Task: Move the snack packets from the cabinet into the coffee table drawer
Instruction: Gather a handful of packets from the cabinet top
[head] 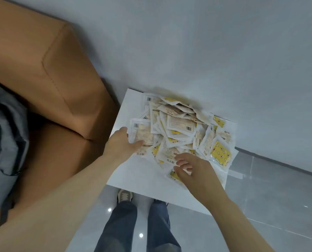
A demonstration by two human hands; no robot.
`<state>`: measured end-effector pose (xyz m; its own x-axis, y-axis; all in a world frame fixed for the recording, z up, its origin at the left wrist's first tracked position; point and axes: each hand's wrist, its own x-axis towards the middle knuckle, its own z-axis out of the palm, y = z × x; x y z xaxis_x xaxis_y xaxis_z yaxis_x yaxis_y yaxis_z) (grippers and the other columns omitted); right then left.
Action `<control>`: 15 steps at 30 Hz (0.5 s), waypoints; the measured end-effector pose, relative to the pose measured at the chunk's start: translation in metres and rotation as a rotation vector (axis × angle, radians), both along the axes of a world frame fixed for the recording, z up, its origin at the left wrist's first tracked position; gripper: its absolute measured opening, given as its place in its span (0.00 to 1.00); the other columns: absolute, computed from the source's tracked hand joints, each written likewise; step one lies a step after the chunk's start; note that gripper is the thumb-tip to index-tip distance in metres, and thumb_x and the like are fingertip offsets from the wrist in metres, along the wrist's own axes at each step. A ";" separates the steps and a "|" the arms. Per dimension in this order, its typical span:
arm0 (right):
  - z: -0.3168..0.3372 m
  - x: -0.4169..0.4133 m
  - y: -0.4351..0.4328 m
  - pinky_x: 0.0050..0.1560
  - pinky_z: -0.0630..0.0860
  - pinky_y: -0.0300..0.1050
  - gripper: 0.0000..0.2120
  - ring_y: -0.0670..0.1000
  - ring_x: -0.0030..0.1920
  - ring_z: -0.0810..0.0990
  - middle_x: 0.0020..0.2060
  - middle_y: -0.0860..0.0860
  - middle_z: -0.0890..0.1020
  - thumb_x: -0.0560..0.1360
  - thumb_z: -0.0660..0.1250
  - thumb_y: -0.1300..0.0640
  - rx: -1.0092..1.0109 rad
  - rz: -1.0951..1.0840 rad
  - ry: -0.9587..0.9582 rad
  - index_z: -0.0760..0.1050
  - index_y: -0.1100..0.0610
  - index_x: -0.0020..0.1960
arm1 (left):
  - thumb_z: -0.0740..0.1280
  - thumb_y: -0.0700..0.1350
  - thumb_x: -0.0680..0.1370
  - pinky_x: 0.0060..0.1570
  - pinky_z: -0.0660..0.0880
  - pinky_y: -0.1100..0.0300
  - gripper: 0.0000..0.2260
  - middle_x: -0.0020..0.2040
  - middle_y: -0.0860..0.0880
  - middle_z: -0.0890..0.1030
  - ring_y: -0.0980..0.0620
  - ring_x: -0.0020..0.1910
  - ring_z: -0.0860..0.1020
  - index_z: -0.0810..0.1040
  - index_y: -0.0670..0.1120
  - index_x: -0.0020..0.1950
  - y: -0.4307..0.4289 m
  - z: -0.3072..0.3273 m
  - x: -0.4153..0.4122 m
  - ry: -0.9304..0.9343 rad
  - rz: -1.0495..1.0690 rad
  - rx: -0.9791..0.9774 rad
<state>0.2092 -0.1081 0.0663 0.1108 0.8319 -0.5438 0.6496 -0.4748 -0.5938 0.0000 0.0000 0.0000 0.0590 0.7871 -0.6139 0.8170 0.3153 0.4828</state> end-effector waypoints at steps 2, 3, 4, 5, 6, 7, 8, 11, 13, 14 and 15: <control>-0.003 0.000 0.003 0.54 0.77 0.41 0.13 0.41 0.48 0.78 0.46 0.41 0.81 0.75 0.67 0.52 -0.006 -0.018 0.001 0.77 0.50 0.59 | 0.72 0.55 0.70 0.51 0.78 0.48 0.23 0.55 0.50 0.79 0.49 0.52 0.78 0.71 0.46 0.59 0.004 -0.003 0.004 -0.021 0.000 0.022; -0.005 0.000 0.003 0.54 0.77 0.41 0.13 0.41 0.48 0.78 0.46 0.41 0.81 0.75 0.67 0.53 0.003 -0.017 0.003 0.77 0.50 0.59 | 0.73 0.55 0.70 0.51 0.78 0.48 0.23 0.55 0.51 0.79 0.49 0.52 0.78 0.71 0.47 0.60 0.006 -0.004 0.007 -0.027 0.002 0.029; -0.004 0.000 0.003 0.54 0.77 0.41 0.13 0.41 0.48 0.78 0.46 0.41 0.81 0.75 0.68 0.53 -0.006 -0.016 0.006 0.77 0.50 0.59 | 0.73 0.55 0.69 0.51 0.78 0.48 0.24 0.54 0.51 0.79 0.49 0.52 0.78 0.71 0.47 0.59 0.007 -0.003 0.011 -0.024 0.020 0.016; -0.006 0.000 0.003 0.54 0.77 0.41 0.13 0.41 0.48 0.78 0.46 0.42 0.81 0.75 0.68 0.53 -0.004 -0.019 0.011 0.77 0.50 0.59 | 0.74 0.54 0.68 0.50 0.78 0.49 0.25 0.53 0.51 0.78 0.49 0.51 0.78 0.71 0.46 0.59 0.008 -0.004 0.015 -0.032 0.043 0.014; -0.006 0.000 0.002 0.54 0.77 0.41 0.12 0.41 0.48 0.79 0.46 0.42 0.81 0.75 0.68 0.53 -0.007 -0.022 0.010 0.77 0.50 0.59 | 0.76 0.54 0.67 0.49 0.78 0.49 0.26 0.52 0.51 0.78 0.49 0.50 0.78 0.71 0.46 0.59 0.008 -0.004 0.018 -0.031 0.064 0.004; -0.007 0.001 0.001 0.54 0.77 0.41 0.12 0.41 0.48 0.79 0.46 0.41 0.81 0.75 0.67 0.53 -0.008 -0.027 0.008 0.77 0.50 0.58 | 0.76 0.55 0.66 0.47 0.78 0.51 0.27 0.51 0.51 0.77 0.49 0.50 0.78 0.71 0.46 0.58 0.008 -0.005 0.020 -0.030 0.081 -0.006; -0.006 0.002 0.001 0.54 0.77 0.41 0.12 0.41 0.48 0.78 0.46 0.41 0.81 0.75 0.67 0.53 -0.010 -0.027 0.004 0.77 0.50 0.58 | 0.77 0.55 0.65 0.45 0.78 0.53 0.27 0.51 0.51 0.77 0.50 0.49 0.77 0.71 0.46 0.57 0.009 -0.004 0.022 -0.020 0.086 -0.022; -0.008 0.006 -0.003 0.54 0.77 0.41 0.11 0.40 0.48 0.78 0.46 0.41 0.81 0.75 0.67 0.52 -0.023 -0.043 -0.009 0.77 0.48 0.57 | 0.78 0.54 0.64 0.40 0.77 0.60 0.24 0.50 0.51 0.79 0.51 0.47 0.78 0.75 0.46 0.55 0.012 -0.009 0.023 -0.053 0.123 -0.092; -0.010 0.009 -0.005 0.54 0.77 0.41 0.11 0.40 0.48 0.78 0.46 0.41 0.81 0.75 0.67 0.52 -0.034 -0.051 -0.013 0.77 0.48 0.57 | 0.78 0.51 0.65 0.40 0.77 0.60 0.21 0.50 0.51 0.81 0.52 0.47 0.80 0.78 0.48 0.54 0.014 -0.010 0.022 -0.099 0.149 -0.127; -0.010 0.010 -0.006 0.54 0.78 0.41 0.11 0.40 0.48 0.78 0.46 0.41 0.81 0.75 0.67 0.52 -0.040 -0.057 -0.014 0.77 0.48 0.57 | 0.77 0.50 0.65 0.38 0.77 0.62 0.20 0.49 0.51 0.82 0.53 0.47 0.80 0.79 0.48 0.54 0.014 -0.008 0.021 -0.117 0.165 -0.141; -0.010 0.011 -0.007 0.54 0.78 0.41 0.10 0.40 0.48 0.78 0.46 0.41 0.81 0.75 0.67 0.52 -0.044 -0.063 -0.014 0.77 0.48 0.57 | 0.77 0.49 0.66 0.37 0.75 0.63 0.18 0.49 0.51 0.82 0.53 0.46 0.80 0.80 0.48 0.54 0.013 -0.007 0.019 -0.137 0.184 -0.150</control>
